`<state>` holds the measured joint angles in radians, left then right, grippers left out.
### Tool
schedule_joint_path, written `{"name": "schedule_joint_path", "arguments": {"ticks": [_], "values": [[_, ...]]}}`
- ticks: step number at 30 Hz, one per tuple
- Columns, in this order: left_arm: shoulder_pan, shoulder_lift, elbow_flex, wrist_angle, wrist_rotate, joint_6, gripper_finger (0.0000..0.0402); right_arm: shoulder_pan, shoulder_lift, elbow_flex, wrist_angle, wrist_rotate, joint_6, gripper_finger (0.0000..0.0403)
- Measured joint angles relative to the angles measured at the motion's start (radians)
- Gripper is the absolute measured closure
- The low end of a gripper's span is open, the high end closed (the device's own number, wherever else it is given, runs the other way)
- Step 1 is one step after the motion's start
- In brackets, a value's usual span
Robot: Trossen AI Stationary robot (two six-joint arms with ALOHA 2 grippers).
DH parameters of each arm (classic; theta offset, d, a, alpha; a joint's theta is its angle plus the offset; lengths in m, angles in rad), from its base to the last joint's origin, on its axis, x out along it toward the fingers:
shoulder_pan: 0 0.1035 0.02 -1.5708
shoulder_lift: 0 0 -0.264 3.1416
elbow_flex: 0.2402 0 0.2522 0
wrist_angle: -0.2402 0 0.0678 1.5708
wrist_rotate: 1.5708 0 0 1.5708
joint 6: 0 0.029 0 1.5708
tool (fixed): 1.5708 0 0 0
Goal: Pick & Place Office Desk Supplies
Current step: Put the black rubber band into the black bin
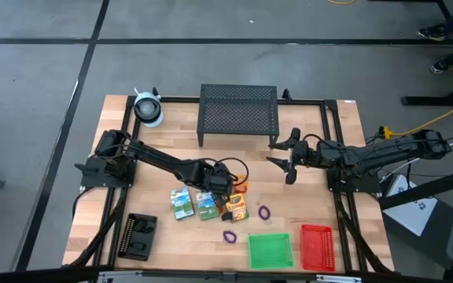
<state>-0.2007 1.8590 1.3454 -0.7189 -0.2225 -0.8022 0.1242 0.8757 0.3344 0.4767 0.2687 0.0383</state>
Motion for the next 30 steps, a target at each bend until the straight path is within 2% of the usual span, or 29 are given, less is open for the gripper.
{"name": "schedule_joint_path", "arguments": {"ticks": [4,10,20,24,30], "values": [[-0.001,0.043,-0.002,-0.028,0.022,-0.02,0.017,0.0,0.0,0.0,0.0,0.0,0.003,0.0188],[-0.001,0.098,-0.002,0.039,0.069,-0.016,0.0171,0.0,0.0,0.0,-0.006,0.0,0.003,0.0188],[-0.001,0.106,-0.002,0.04,0.095,-0.007,0.0181,0.0,0.0,0.0,-0.008,0.003,0.003,0.0188],[-0.001,0.106,-0.002,0.042,0.085,0.035,0.0223,0.0,0.0,0.0,-0.008,0.003,0.003,0.0188],[-0.001,0.106,-0.002,0.043,0.086,0.091,0.0328,0.0,0.0,0.0,-0.007,0.003,0.003,0.0188]]}}
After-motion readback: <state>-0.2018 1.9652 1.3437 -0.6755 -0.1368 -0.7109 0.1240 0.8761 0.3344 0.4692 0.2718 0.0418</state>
